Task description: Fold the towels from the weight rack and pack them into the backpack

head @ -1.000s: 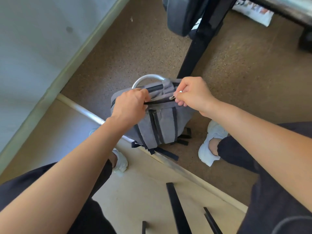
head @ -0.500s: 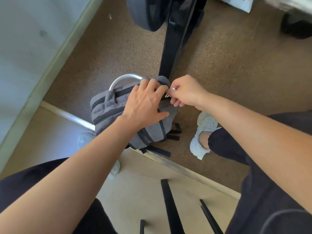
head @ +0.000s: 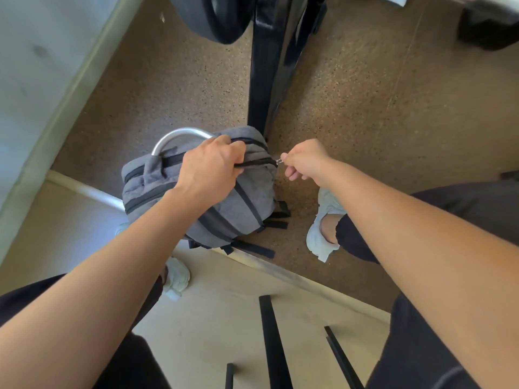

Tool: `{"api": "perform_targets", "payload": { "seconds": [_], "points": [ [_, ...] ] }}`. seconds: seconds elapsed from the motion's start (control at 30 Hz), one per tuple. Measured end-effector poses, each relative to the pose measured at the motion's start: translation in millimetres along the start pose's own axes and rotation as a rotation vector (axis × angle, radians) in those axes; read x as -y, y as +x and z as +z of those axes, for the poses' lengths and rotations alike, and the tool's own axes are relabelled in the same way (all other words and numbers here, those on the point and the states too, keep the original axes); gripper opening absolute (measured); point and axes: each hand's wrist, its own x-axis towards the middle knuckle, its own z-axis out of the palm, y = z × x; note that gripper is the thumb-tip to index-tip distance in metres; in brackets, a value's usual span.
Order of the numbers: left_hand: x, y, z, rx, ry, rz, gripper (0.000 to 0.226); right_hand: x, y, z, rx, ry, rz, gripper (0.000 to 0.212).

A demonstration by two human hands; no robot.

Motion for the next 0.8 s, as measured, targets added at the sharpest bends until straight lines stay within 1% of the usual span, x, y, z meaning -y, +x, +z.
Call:
{"api": "perform_targets", "payload": {
  "seconds": [0.13,0.23,0.3,0.53,0.6,0.73,0.8],
  "points": [
    [-1,-3,1,0.0,-0.012,0.021,0.015,-32,14,35,-0.003,0.112,0.161,0.031],
    [-1,-3,2,0.005,-0.022,0.028,0.016,-40,18,57,-0.007,0.202,0.183,0.036],
    [1,-2,2,-0.015,-0.03,0.033,0.016,-40,20,61,-0.037,0.216,0.168,0.037],
    [7,-5,1,-0.044,-0.092,0.066,0.014,-55,12,45,-0.037,0.25,0.255,0.041],
    [10,-8,-2,-0.053,-0.126,0.089,0.017,-53,7,41,-0.037,0.276,0.247,0.041],
    [11,-18,-10,-0.064,-0.139,0.158,0.031,-33,-4,29,-0.01,0.316,0.176,0.034],
    [16,-22,-13,-0.1,-0.168,0.158,0.031,-17,-13,21,-0.019,0.322,0.116,0.032]
  ]
}}
